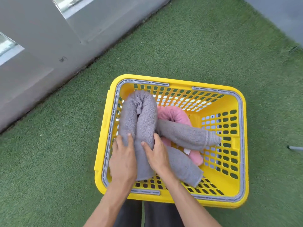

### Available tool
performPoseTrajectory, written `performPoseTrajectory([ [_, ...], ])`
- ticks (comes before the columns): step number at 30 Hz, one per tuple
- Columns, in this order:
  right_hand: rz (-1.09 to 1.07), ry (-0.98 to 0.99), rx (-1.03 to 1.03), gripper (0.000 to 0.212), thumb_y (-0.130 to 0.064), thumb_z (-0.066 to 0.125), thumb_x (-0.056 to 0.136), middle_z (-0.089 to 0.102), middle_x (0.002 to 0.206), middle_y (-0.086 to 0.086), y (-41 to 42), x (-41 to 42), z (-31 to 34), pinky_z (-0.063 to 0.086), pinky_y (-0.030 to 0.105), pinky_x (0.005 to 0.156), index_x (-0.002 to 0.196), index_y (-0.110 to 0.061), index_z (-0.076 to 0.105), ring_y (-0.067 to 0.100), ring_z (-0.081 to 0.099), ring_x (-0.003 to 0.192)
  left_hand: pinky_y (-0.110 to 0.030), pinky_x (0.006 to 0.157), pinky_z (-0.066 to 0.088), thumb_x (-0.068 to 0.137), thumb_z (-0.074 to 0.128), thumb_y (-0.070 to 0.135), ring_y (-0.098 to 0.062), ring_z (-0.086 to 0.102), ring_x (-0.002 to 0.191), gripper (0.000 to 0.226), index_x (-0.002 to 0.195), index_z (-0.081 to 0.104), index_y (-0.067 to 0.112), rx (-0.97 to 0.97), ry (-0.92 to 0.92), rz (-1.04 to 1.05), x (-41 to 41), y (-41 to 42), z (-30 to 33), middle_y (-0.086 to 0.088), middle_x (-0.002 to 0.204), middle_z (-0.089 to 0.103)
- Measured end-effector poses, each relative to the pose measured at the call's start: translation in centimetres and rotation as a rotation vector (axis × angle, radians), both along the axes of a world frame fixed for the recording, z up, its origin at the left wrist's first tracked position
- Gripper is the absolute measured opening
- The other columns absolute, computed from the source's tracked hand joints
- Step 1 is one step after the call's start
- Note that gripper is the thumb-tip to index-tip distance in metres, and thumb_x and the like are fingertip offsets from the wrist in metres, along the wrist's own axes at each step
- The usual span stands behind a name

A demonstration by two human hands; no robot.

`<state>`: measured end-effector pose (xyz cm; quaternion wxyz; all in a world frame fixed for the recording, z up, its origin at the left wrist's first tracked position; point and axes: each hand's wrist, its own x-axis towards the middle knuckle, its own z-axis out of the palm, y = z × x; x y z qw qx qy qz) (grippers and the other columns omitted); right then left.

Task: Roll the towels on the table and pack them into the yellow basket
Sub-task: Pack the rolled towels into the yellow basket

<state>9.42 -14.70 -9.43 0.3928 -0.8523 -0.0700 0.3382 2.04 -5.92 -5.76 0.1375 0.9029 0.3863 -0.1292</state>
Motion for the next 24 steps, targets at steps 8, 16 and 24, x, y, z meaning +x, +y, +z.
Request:
performPoseTrajectory([
  [8, 0.112, 0.012, 0.011, 0.05, -0.043, 0.066, 0.084, 0.061, 0.118, -0.008, -5.2, 2.7, 0.5, 0.045, 0.035, 0.098, 0.129, -0.028, 0.053, 0.006, 0.056, 0.108, -0.051, 0.095, 0.048, 0.094, 0.049, 0.009, -0.04, 0.034, 0.136, 0.054, 0.146, 0.034, 0.01, -0.18, -0.153, -0.049, -2.2, -0.1, -2.6, -0.02, 0.155, 0.018],
  [16, 0.318, -0.342, -0.392, 0.056, -0.031, 0.066, 0.087, 0.047, 0.127, 0.005, -12.5, 10.9, -1.3, 0.042, 0.038, 0.1, 0.137, -0.018, 0.046, 0.024, 0.044, 0.121, -0.043, 0.084, 0.048, 0.098, 0.033, 0.034, -0.03, 0.057, 0.096, 0.036, 0.112, 0.059, 0.013, -0.309, -0.315, -0.132, 4.9, -7.6, 1.3, -0.009, 0.107, 0.058],
  [24, 0.633, -0.41, -0.6, 0.076, -0.045, 0.069, 0.079, 0.047, 0.136, 0.002, -11.8, 12.3, -4.1, 0.031, 0.045, 0.103, 0.142, -0.023, 0.033, 0.024, 0.041, 0.127, -0.041, 0.099, 0.046, 0.085, 0.055, 0.059, -0.037, 0.052, 0.119, 0.088, 0.134, 0.037, -0.012, -0.931, 0.162, 1.022, 6.9, -12.7, -5.1, -0.025, 0.134, 0.049],
])
